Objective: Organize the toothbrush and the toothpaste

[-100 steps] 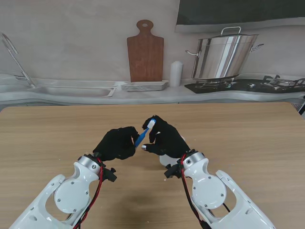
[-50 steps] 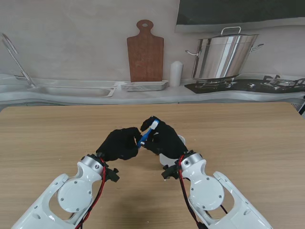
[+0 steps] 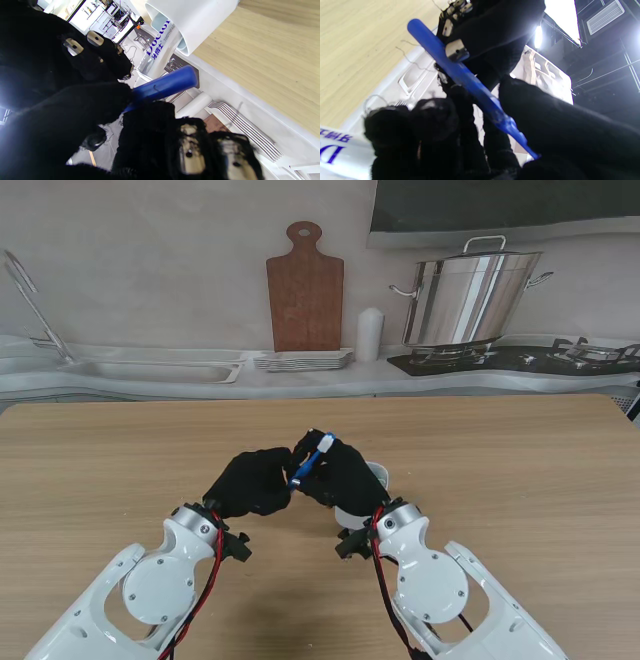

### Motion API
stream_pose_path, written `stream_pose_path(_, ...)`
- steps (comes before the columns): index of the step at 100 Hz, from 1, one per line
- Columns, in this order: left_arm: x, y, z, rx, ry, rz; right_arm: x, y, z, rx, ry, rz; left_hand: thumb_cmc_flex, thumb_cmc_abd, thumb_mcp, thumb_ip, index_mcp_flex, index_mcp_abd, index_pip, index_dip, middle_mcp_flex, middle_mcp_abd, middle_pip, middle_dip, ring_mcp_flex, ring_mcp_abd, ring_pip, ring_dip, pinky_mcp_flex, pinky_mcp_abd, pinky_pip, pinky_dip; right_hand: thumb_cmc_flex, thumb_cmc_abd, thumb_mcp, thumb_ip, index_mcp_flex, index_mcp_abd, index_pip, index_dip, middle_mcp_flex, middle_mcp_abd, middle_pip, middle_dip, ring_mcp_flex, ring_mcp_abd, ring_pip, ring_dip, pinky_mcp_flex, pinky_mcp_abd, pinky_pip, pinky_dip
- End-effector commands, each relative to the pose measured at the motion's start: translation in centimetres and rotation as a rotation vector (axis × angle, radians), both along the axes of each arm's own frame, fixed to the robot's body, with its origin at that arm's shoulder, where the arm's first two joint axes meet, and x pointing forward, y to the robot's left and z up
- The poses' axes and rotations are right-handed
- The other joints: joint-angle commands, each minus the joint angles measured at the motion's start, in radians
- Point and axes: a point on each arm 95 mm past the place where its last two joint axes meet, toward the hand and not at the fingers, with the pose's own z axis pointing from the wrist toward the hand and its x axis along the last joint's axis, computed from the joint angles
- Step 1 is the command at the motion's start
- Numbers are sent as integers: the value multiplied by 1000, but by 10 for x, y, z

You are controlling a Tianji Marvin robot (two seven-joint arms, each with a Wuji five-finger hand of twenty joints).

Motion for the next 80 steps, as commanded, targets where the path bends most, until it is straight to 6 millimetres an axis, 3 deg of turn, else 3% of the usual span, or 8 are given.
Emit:
stream_pose_path(1, -2, -4, 2, -1, 5, -15, -3, 3, -3, 0, 5, 16, 72, 14, 86, 3, 70, -46, 47, 9, 60, 71, 6, 10, 18, -16, 53, -13, 30, -41, 229, -2, 50, 13, -10, -41, 69, -64, 46, -11, 58, 73, 45, 18, 14, -94, 39, 24, 26, -1, 32, 17)
stream_pose_path(9, -3, -5, 2, -2, 5, -17, -3, 3, -2, 0, 0, 19, 73, 12, 86, 1, 70, -47, 46, 9, 60, 71, 6, 10, 18, -16, 53, -13, 30, -41, 229, -2, 65, 10, -6, -34, 121, -105, 50, -14, 73, 80, 44, 38, 13, -105, 66, 37, 41, -4, 40, 22)
stream_pose_path(20, -3, -6, 2, 0, 1, -20, -3, 2, -2, 0, -5, 22, 72, 11, 85, -2, 70, -49, 47, 10, 59, 70, 6, 11, 18, -16, 53, -13, 30, -41, 229, -2, 76, -11, 22, -21, 145, -113, 58, 15, 91, 88, 49, 65, 15, -125, 104, 56, 63, -10, 54, 32)
stream_pose_path(36, -4, -7, 1, 0, 1, -23, -3, 1, -3, 4, -1, 28, 73, 11, 86, -7, 70, -49, 46, 9, 59, 70, 6, 11, 18, -16, 53, -13, 30, -41, 229, -2, 98, -31, 69, 3, 137, -101, 78, 122, 99, 99, 84, 113, 15, -174, 191, 98, 105, -30, 90, 60)
stream_pose_path(63, -8, -10, 2, -7, -8, -31, -5, 1, -2, 17, 5, 18, 74, 8, 86, -13, 69, -49, 44, 8, 59, 70, 5, 11, 18, -16, 53, -13, 30, -41, 229, -2, 102, -167, 235, 63, 196, -109, 119, 246, 178, 109, 147, 158, 17, -263, 343, 186, 163, -116, 239, 150)
stream_pose_path(80, -9, -11, 2, -3, -11, -36, -5, 1, -2, 27, 0, 7, 74, 12, 83, -21, 65, -52, 42, 9, 54, 69, 3, 12, 17, -16, 51, -13, 30, -41, 227, -3, 118, -227, 240, 177, 251, -112, 133, 276, 232, 107, 164, 172, 17, -283, 389, 223, 175, -160, 309, 182)
